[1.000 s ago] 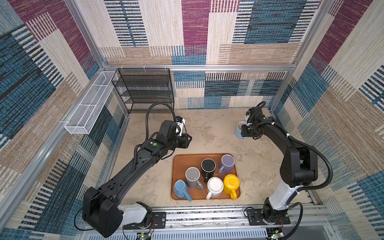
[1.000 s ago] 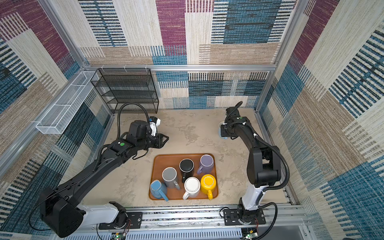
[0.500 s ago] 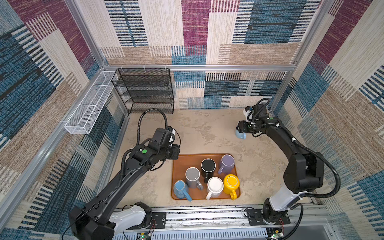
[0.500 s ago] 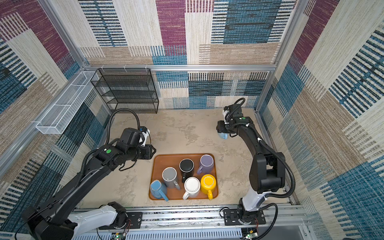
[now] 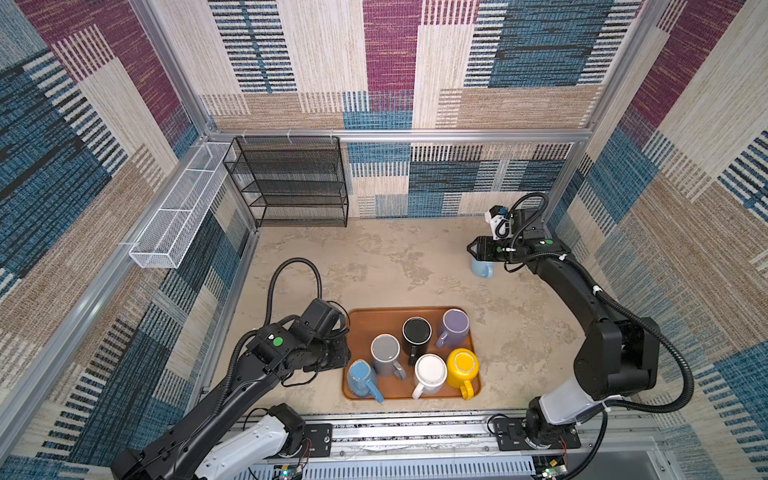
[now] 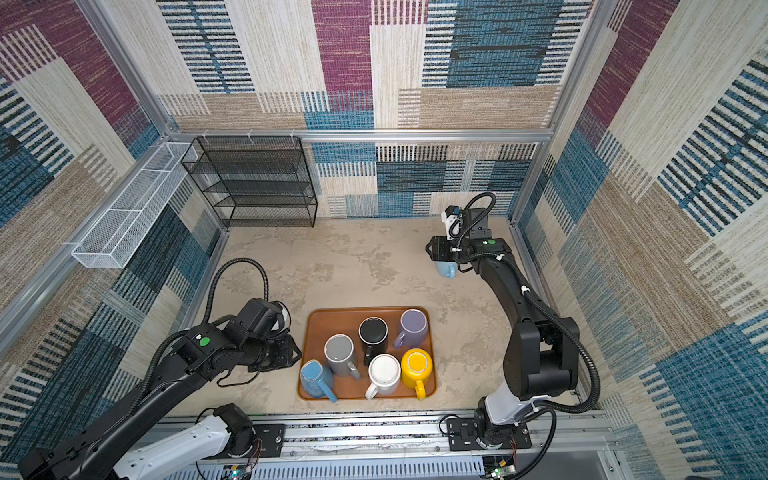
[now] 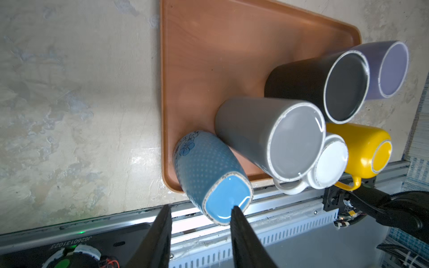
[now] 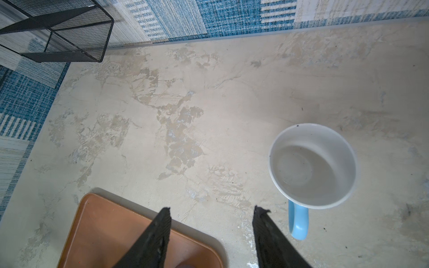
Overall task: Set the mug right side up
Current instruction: 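Open the right gripper off the mug while the left gripper moves over the tray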
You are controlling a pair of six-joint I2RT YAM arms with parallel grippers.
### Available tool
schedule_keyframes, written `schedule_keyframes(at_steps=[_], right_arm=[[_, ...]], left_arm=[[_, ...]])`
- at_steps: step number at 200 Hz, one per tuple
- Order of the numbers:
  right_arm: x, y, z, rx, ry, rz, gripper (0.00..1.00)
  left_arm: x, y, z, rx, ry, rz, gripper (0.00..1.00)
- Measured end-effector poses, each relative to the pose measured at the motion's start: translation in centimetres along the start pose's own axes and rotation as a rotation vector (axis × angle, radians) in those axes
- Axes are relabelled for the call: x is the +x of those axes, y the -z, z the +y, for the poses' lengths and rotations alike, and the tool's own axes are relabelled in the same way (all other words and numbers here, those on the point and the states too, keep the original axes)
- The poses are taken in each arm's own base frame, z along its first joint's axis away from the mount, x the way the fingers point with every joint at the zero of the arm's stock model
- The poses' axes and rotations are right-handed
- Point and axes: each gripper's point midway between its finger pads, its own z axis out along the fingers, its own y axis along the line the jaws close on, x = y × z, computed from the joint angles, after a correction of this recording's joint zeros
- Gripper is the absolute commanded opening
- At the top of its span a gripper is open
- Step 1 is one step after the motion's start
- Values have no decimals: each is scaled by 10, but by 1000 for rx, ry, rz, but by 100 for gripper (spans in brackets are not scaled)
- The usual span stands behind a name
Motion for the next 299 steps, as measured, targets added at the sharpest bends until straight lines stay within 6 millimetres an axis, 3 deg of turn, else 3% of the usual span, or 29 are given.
schedule_keyframes(at_steps=[27,79,140,224,299], right_arm=[[4,-2,3,-14,-2,2,59],[5,-2,6,-20,4,-2,59],[4,-2,8,-22,8,-7,59],[5,-2,8,-23,10,-4,60],[5,-1,9,-23,18,-5,61]], left_arm=[[5,-4,-6,-14,-18,34,39],[1,1,-39,7,-138,33,39],[8,-9,-64,-18,-258,54,38],[11,-22,-105,-17,-245,91,38],[27,-33,-118,-40,-263,156,38]])
